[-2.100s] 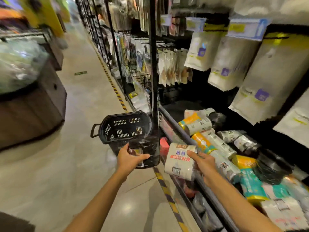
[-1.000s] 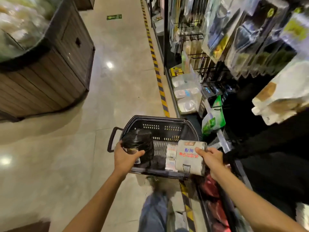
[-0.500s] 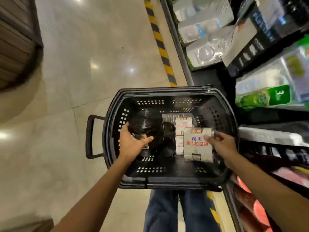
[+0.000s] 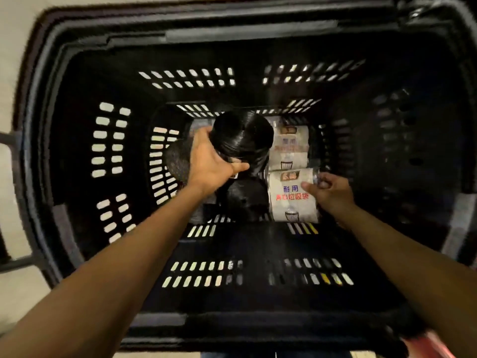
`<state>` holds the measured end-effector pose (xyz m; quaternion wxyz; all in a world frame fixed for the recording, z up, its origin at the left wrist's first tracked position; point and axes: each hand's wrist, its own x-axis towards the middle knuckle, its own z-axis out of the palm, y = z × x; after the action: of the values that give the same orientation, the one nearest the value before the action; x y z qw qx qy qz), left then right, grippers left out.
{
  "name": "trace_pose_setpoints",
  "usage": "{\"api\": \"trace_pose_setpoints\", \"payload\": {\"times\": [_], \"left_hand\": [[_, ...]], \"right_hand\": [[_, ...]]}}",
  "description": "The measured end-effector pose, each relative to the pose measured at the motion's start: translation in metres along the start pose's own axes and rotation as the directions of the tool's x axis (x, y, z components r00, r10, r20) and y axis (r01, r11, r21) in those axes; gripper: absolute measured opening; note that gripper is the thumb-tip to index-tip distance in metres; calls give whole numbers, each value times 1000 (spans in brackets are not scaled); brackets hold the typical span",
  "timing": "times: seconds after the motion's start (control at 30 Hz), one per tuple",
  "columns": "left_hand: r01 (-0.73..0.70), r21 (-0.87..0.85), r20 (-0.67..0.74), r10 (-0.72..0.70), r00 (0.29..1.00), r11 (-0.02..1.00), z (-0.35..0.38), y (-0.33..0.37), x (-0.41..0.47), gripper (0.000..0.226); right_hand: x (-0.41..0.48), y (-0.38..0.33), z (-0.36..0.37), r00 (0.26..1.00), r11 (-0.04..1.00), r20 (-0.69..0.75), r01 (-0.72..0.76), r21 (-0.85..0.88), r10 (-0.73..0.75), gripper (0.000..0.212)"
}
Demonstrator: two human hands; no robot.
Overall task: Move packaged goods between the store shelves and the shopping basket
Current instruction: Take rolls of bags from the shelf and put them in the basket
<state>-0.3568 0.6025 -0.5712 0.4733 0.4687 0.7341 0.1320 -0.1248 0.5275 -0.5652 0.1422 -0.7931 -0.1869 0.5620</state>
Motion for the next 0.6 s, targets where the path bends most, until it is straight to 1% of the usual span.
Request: {"api": "trace_pose_setpoints", "payload": {"times": [0.1,0.2,0.33,0.43,0.53,0.6], "left_hand": [[-11,41,17,10,1000,999,13,-4,12,95],[-47,101,40,43,998,994,21,-10,21,94],[-65,120,60,58,997,991,29,-19,23,95],[-67,120,95,56,994,991,36,-27,25,100],[-65,134,110,50,993,989,40,-29,28,99],[-71,134,116,56,992,988,43,-29,30,99]], "right_hand": [[12,9,6,998,997,-21,-49,67,51,32],[21,17,9,998,997,-20,-53,55,54,27],[30,26,6,997,994,5,-82,71,82,29],[31,30,5,992,983,28,-128,135,125,30],[31,32,11,981,961,40,-194,196,189,27],[31,34,14,977,951,37,-211,225,208,28]]}}
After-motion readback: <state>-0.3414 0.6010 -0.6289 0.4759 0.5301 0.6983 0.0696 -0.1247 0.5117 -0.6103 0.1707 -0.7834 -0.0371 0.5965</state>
